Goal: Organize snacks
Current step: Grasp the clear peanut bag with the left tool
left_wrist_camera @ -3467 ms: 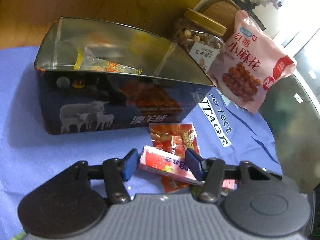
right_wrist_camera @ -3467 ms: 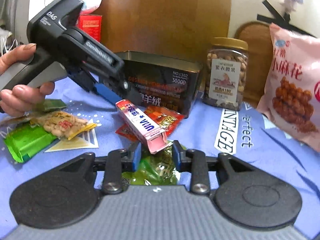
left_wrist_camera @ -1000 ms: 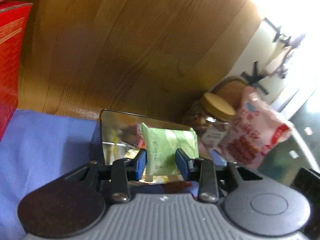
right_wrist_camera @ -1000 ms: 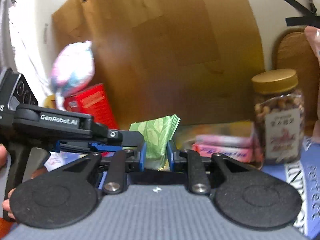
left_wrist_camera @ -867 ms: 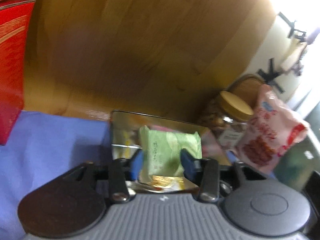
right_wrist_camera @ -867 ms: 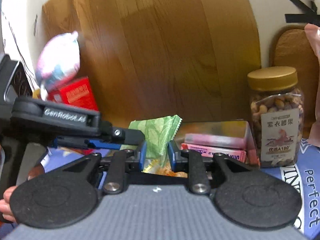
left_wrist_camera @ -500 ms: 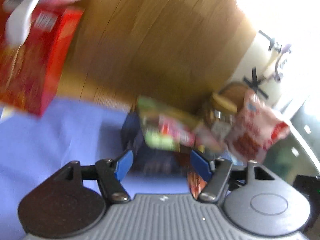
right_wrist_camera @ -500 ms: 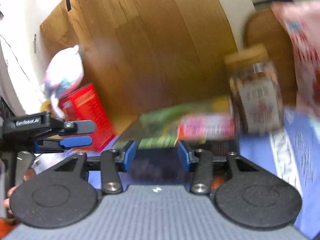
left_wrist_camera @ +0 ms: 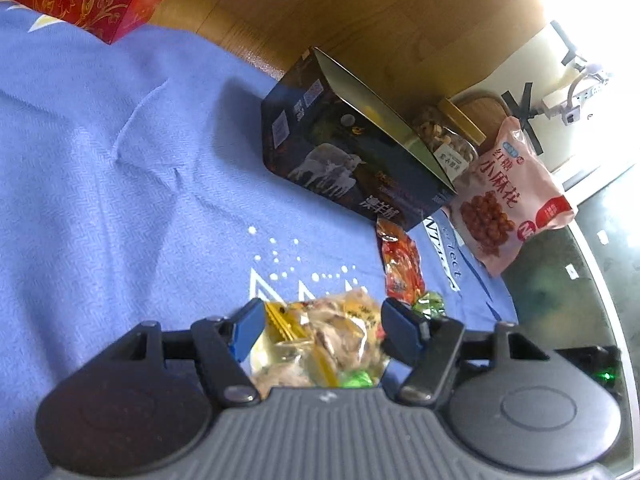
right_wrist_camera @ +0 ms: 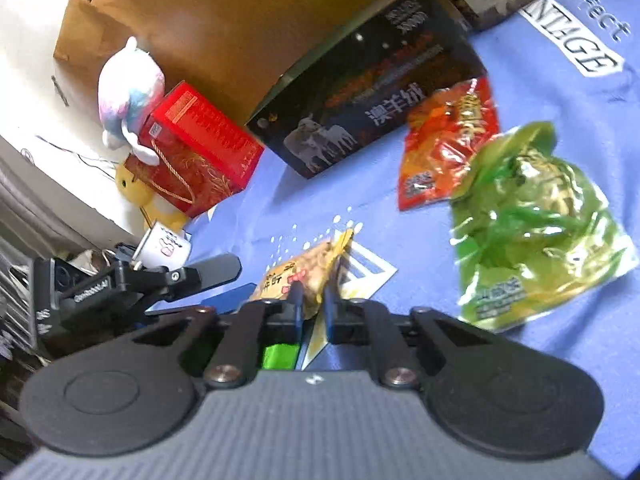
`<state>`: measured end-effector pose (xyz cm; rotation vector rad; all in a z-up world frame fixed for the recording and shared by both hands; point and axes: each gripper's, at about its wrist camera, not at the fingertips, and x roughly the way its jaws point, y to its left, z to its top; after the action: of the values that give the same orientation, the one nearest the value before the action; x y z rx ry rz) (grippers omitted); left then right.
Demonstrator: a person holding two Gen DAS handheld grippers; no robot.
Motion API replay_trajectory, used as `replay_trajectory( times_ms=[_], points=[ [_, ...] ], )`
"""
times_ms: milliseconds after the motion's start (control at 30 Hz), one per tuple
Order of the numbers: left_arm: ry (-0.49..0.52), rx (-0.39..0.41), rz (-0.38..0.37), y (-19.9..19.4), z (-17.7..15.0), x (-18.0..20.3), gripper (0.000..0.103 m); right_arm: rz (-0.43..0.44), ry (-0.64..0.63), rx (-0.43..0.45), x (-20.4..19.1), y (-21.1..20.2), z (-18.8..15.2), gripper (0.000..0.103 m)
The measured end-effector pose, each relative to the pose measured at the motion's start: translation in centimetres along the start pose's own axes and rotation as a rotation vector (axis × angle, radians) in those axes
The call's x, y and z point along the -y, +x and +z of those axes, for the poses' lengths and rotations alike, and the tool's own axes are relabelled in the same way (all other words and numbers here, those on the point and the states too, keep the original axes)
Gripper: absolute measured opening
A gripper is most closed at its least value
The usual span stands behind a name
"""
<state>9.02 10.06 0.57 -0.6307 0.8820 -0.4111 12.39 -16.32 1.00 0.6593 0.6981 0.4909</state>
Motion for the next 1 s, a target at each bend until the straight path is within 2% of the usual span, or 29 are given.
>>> replay_trajectory(
  times_ms=[100, 200, 300, 400, 500, 600, 633, 667, 767, 833, 933, 967, 1000],
  points=[
    [0.001, 0.004, -0.009, -0.5, 0.0, 0.3, 0.066, -0.052, -0.073, 0.105, -1.3, -1.5, -0.4, 0.008],
    [0.013, 0.004, -0.024, -0.4, 0.0, 1.2, 0.066, -0.209, -0.202, 0.264, -2.7, -3.9, -1.6, 0.008],
    [0.044, -0.019, -0.057, 0.3, -0.2, 2.9, 0.066, -0.31, -0.238, 0.329, -2.3, -6.3, -3.1, 0.007],
    [0.102, -0.059, -0.094, 1.6, -0.6, 5.2, 0.066, -0.329, -0.224, 0.324, -1.5, -8.1, -4.8, 0.008],
    [0.152, -0.109, -0.102, 3.5, -1.2, 6.9, 0.066, -0.344, -0.224, 0.316, -1.2, -9.0, -6.2, 0.013],
    [0.17, -0.163, -0.098, 5.4, -1.9, 7.9, 0.066, -0.327, -0.211, 0.296, -1.1, -8.5, -6.6, 0.024],
    [0.173, -0.178, -0.099, 5.9, -2.1, 8.1, 0.066, -0.329, -0.227, 0.291, -1.1, -8.6, -6.6, 0.032],
    [0.177, -0.187, -0.096, 6.3, -2.3, 8.2, 0.066, -0.336, -0.248, 0.289, -1.3, -8.6, -6.7, 0.033],
    [0.199, -0.2, -0.096, 7.0, -2.7, 8.5, 0.066, -0.346, -0.309, 0.267, -1.9, -8.3, -6.9, 0.034],
    [0.225, -0.195, -0.094, 7.3, -3.3, 8.9, 0.06, -0.349, -0.339, 0.224, -1.7, -7.7, -6.7, 0.034],
    [0.255, -0.186, -0.055, 7.4, -3.7, 9.5, 0.046, -0.365, -0.387, 0.223, -1.7, -7.2, -6.9, 0.027],
    [0.242, -0.192, -0.058, 7.2, -3.4, 9.3, 0.046, -0.371, -0.391, 0.226, -1.8, -7.1, -6.8, 0.022],
    [0.223, -0.189, -0.064, 7.0, -3.1, 9.1, 0.046, -0.368, -0.39, 0.229, -1.9, -7.2, -6.8, 0.02]
  ],
)
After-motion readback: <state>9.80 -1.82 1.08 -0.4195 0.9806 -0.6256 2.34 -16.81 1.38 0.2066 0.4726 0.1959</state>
